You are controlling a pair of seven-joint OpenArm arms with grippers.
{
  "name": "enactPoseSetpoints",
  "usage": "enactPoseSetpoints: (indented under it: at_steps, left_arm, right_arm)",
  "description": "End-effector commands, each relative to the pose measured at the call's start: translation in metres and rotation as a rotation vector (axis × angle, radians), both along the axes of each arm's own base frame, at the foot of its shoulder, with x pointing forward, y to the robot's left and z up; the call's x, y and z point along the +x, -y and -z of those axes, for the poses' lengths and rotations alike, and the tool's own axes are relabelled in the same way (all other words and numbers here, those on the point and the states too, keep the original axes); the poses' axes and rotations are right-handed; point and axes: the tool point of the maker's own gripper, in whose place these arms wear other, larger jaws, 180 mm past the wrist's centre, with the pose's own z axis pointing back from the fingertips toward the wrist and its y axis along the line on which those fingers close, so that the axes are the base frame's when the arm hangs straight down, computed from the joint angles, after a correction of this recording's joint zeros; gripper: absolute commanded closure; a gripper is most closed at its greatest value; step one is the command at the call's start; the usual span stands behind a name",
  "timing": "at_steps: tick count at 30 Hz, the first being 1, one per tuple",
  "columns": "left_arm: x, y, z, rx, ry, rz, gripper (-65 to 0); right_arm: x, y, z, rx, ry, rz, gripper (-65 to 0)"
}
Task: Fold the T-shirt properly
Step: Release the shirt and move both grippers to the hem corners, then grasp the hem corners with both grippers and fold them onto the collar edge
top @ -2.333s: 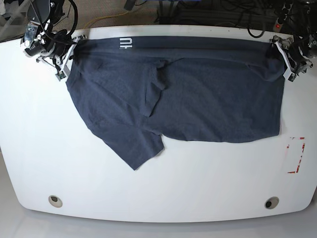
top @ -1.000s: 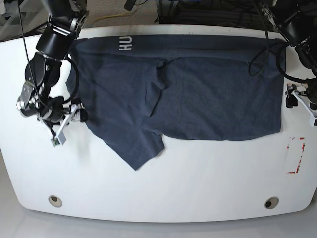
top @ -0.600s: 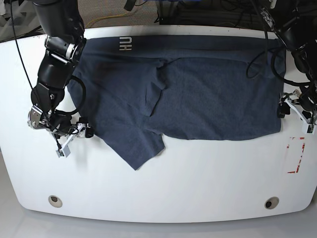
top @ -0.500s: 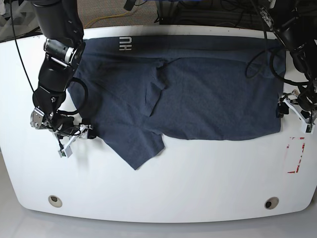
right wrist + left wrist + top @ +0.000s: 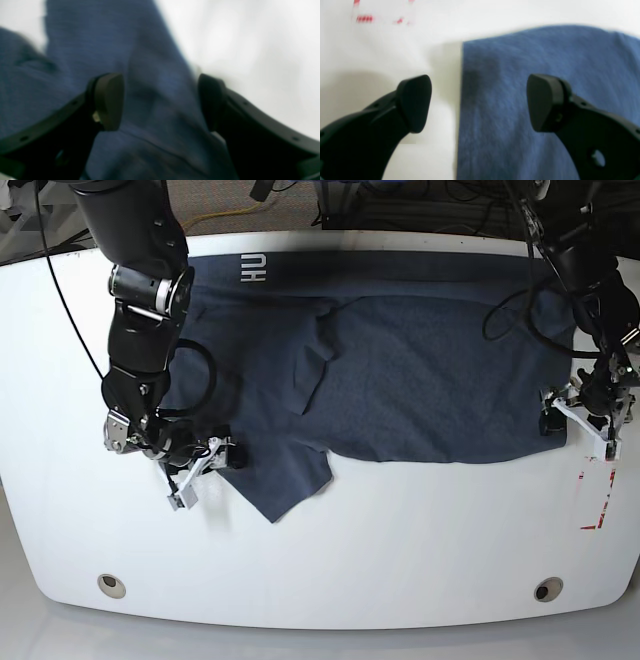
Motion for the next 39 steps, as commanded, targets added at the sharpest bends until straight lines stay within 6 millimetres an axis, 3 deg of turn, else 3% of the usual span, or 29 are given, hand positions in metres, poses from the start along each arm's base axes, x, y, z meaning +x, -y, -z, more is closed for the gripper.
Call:
enactPoseSetpoints:
  at_steps: [1,11,16,22,25,28,31,34,39]
  left_arm:
    - [0.015,-0.014,-0.016,-0.008,0.06,-0.04,-56.1]
    - [0.034,-0.014,0.005,-0.114,0.058,-0.086,-56.1]
    - [0.044,0.006,0.018,-0.134,0.01,-0.035,-56.0]
    - [0.049,0.011,0.02,-0.145,0.033,-0.031,-53.6]
    - [0.052,0.011,0.018,-0.142,0.05,-0.033,-43.2]
    - [0.052,0.011,0.018,-0.141,0.054,-0.034,-22.9]
    - [0.052,0.009,0.016,-0.136,0.058,-0.032,-0.6]
    - [0.054,0.009,0.01,-0.131,0.07,-0.028,0.0]
    - [0.059,0.007,-0.019,-0.073,0.143,-0.006,0.0]
  right_arm:
    - [0.002,0.004,-0.003,-0.03,-0.017,-0.01,-40.7]
    - [0.002,0.001,-0.002,-0.028,-0.017,-0.015,-5.1]
    - [0.002,0.001,-0.002,-0.028,-0.017,-0.015,-3.8]
    - [0.002,0.001,-0.002,-0.028,-0.018,-0.016,-3.5]
    - [0.002,0.001,-0.003,-0.029,-0.017,-0.016,-3.3]
    - [0.003,0.002,-0.004,-0.031,-0.011,-0.015,0.0]
    - [0.012,0.006,-0.019,-0.053,0.037,-0.012,0.0]
    - [0.017,0.01,-0.03,-0.071,0.069,-0.012,0.0]
    - [0.018,0.017,-0.045,-0.128,0.073,-0.028,0.0]
